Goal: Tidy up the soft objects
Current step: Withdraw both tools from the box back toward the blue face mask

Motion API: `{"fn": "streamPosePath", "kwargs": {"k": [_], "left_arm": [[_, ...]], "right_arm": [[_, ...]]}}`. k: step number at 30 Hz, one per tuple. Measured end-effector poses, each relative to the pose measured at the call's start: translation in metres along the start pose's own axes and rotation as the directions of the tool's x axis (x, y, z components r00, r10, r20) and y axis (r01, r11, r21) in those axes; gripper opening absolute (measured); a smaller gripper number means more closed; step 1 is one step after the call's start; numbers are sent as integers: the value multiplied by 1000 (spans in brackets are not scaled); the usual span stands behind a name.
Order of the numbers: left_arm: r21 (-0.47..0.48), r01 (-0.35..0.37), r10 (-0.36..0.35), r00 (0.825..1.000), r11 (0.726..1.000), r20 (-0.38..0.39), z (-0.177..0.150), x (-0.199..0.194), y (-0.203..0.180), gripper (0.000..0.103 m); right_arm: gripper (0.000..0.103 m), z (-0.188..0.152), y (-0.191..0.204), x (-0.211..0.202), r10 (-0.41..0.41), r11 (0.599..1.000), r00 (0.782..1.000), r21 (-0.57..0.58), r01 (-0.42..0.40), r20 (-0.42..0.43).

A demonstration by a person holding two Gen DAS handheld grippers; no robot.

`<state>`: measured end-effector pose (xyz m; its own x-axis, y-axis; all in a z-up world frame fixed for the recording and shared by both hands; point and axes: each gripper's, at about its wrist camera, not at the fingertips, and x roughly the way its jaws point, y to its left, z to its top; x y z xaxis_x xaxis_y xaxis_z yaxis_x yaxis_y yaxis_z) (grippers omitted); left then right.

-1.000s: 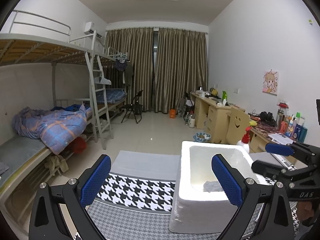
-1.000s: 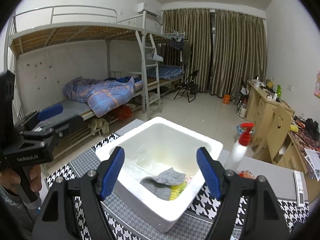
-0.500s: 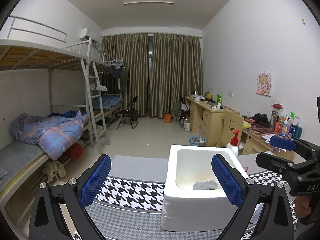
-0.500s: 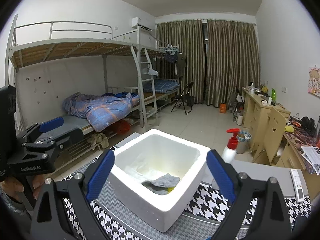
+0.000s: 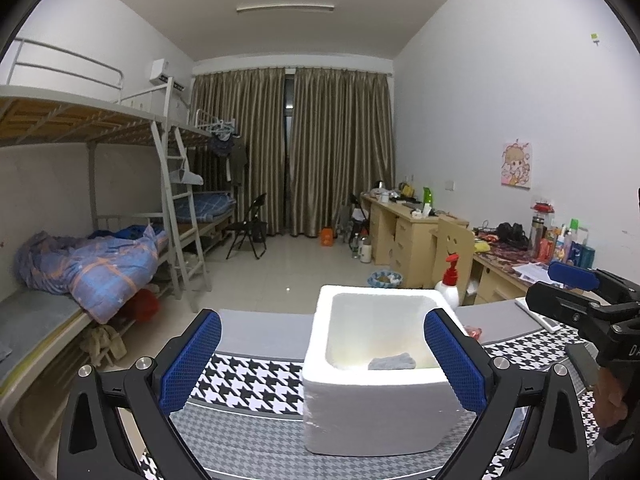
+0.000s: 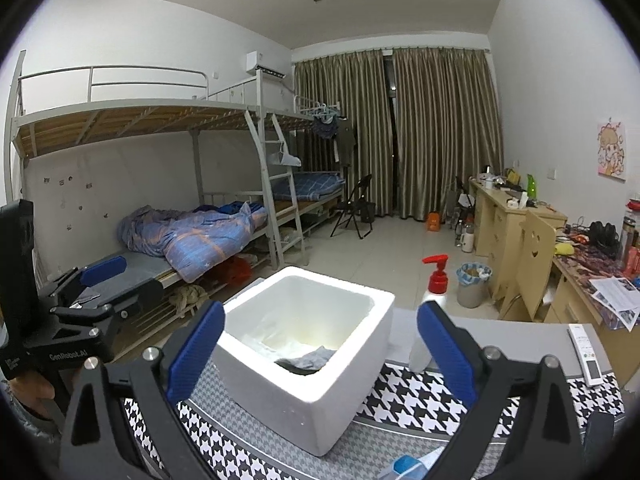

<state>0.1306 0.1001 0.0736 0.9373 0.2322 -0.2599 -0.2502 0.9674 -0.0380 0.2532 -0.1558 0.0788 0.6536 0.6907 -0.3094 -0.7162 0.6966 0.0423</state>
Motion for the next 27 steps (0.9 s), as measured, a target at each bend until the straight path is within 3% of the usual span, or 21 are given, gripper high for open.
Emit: {"fn": "streamPosePath", "kwargs": {"k": [27], "left_arm": [[25,119,-119,993,993,-17,-2,0,-35,102]], "right_arm": [[100,-15,-28,-35,-141,990,990,8,141,28]]}}
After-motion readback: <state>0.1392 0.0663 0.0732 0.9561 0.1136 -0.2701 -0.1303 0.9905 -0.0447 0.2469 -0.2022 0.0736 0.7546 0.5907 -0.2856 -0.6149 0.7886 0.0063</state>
